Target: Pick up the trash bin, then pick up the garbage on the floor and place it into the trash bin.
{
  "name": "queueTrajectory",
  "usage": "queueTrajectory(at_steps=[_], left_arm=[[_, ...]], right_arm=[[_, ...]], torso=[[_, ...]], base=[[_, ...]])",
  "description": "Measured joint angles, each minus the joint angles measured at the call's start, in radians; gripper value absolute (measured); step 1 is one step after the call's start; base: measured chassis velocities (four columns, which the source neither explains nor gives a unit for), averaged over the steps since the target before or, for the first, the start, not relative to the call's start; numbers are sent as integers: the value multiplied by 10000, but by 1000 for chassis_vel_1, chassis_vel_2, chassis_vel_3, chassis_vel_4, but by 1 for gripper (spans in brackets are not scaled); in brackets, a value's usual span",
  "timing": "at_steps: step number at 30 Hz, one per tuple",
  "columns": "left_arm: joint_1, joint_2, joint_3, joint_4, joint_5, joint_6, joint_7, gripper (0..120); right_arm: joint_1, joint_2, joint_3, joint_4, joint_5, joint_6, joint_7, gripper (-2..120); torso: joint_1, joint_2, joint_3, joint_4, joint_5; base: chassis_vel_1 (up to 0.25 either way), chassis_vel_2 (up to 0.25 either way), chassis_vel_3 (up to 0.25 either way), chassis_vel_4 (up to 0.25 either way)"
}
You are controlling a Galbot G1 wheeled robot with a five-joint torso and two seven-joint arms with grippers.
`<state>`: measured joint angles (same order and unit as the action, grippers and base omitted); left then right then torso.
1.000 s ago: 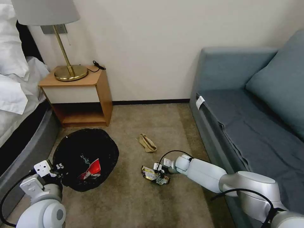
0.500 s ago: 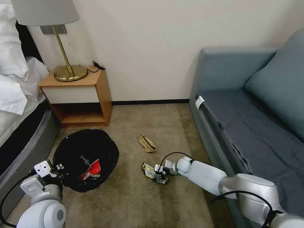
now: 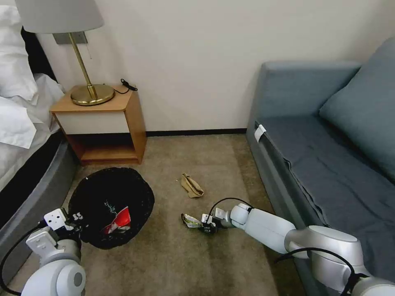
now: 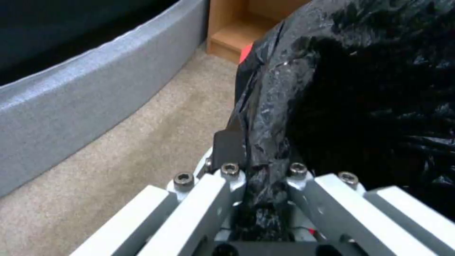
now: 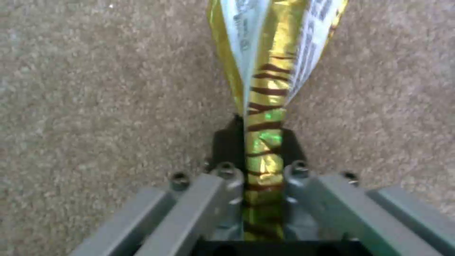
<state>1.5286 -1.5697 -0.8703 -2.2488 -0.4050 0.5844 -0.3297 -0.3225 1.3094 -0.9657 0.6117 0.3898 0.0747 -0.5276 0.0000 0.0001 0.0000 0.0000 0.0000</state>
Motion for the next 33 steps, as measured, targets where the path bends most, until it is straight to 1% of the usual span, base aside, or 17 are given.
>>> queueTrajectory(at_steps=[1, 2, 9, 13, 14, 17, 18, 19, 22, 23, 26, 28, 31, 33], left_arm=[[-5, 0, 3, 8, 3, -4, 1, 3], [-13, 0, 8, 15, 7, -6, 2, 3], [-19, 3, 24, 25, 27, -6, 5, 3], [-35, 19, 51, 34, 53, -1, 6, 3], [-35, 19, 51, 34, 53, -1, 6, 3], [-44, 10, 130, 64, 131, 2, 8, 3], [-44, 10, 130, 64, 131, 2, 8, 3], [-43, 6, 165, 70, 171, 8, 8, 3], [-31, 6, 222, 54, 235, 43, 8, 3], [-31, 6, 222, 54, 235, 43, 8, 3], [7, 15, 262, 49, 299, 46, 10, 3], [28, 19, 280, 49, 335, 46, 9, 3], [56, 23, 333, 50, 395, 46, 13, 3], [66, 33, 359, 33, 449, 46, 12, 3]], right_arm=[[2, -8, 5, 6, 8, 24, -28, 1], [2, -21, 17, 13, 24, 79, -67, 0], [38, -195, 80, 261, 210, 231, -144, 0], [307, -630, 23, 955, 746, 223, -74, 0], [307, -630, 23, 955, 746, 223, -74, 0], [582, -1185, 32, 1685, 1126, 144, 111, 0], [582, -1185, 32, 1685, 1126, 144, 111, 0], [703, -1448, 87, 1960, 1226, 173, 159, 0], [1080, -2109, 390, 2564, 1499, 454, 181, 0], [1080, -2109, 390, 2564, 1499, 454, 181, 0], [1372, -2595, 718, 3266, 1824, 604, 300, 0], [1444, -2708, 830, 3525, 1926, 626, 479, 0], [1592, -2953, 1064, 4268, 2114, 680, 969, 0], [1653, -3163, 1227, 5378, 2483, 579, 1515, 0]], torso=[[0, 0, 0, 0, 0], [0, 0, 0, 0, 0], [0, -1, 0, 0, 0], [0, -2, 0, 0, 1], [0, -2, 0, 0, 1], [0, -1, 1, 1, 1], [0, -1, 1, 1, 1], [0, -1, 0, 0, 3], [0, -1, 0, -3, 0], [0, -1, 0, -3, 0], [0, -1, 0, -2, 0], [0, -2, 0, -2, 2], [0, -1, 0, 1, 0], [0, -1, 0, -1, 3]], base=[[0, 0, 0, 0], [0, 0, 0, 0], [0, 0, 0, 0], [0, 0, 0, 0], [0, 0, 0, 0], [0, 0, 0, 0], [0, 0, 0, 0], [0, 0, 0, 0], [0, 0, 0, 0], [0, 0, 0, 0], [0, 0, 0, 0], [0, 0, 0, 0], [0, 0, 0, 0], [0, 0, 0, 0]])
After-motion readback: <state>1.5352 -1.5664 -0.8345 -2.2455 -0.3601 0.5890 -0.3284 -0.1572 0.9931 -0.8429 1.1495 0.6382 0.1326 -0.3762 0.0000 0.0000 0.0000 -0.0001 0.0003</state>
